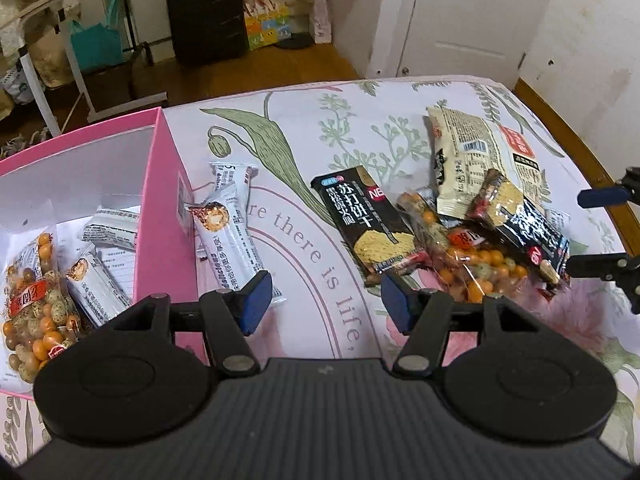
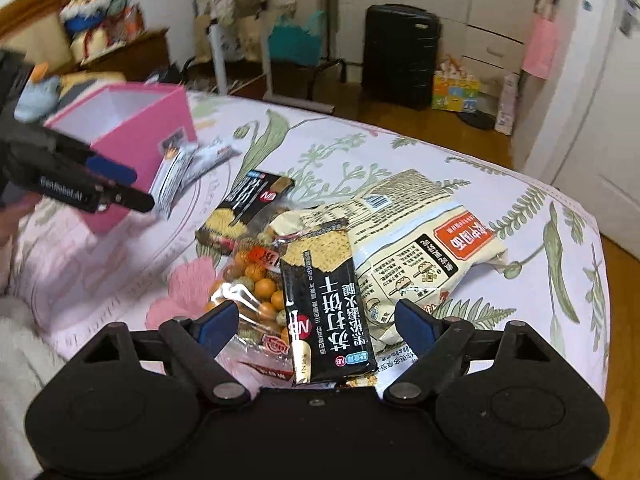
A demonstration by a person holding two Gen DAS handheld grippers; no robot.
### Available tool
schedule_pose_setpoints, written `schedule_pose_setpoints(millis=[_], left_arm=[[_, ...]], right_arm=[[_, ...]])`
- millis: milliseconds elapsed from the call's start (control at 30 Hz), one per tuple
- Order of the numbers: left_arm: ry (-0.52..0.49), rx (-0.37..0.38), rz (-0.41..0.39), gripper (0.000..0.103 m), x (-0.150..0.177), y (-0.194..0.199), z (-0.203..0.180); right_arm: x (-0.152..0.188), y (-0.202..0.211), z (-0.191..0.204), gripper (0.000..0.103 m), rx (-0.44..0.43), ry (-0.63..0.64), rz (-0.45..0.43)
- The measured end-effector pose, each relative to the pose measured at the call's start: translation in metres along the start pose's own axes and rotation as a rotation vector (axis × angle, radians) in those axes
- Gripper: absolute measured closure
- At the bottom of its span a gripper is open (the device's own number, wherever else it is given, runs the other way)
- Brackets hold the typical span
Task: Organize snacks
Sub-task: 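Move the left tool back to the pile while the right tool reaches toward a black cracker pack, then grasp a black NB cracker pack with the right tool while the left tool grasps another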
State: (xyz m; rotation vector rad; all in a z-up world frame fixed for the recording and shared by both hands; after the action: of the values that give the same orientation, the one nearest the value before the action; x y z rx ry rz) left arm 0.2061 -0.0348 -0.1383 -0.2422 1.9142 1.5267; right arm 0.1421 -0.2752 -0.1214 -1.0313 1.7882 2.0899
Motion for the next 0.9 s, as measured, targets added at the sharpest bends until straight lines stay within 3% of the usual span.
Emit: schedule_pose_setpoints(millis=[367, 433, 567, 900], left_arm=[[0.019, -0.002, -0.059, 0.040, -0.025, -0.062, -0.032], [0.002, -0.024, -0.042, 0.040, -0.028, -0.079, -0.037], [0.037, -0.014, -0.012, 0.039, -0.022, -0.097, -0.042], [0.116, -0.022, 0.051, 0.034, -0.028, -0.106, -0.040]], right_arm=[[0.003, -0.038, 0.003, 0.027, 0.040, 0.104, 0.040], [0.004, -0.046, 0.002, 0.039, 0.040, 0.092, 0.046], [0.009, -0.050, 0.004, 0.045, 0.067, 0.079, 0.055], [0.018, -0.036, -0.002, 0.047, 0.118, -0.261, 0.038]])
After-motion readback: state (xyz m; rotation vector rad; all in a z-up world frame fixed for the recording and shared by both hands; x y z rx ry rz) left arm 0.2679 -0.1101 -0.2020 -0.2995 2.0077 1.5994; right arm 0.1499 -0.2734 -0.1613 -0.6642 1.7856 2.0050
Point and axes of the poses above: each gripper's, at about its wrist camera, not at the fingertips, and y roughly against the way its jaws point, z to its left, x to its underside, the point moved 5 cm from there along -y, roughly the way its jaws point, and after that the axes turned 2 degrees about -x, right-handed, at the moved point
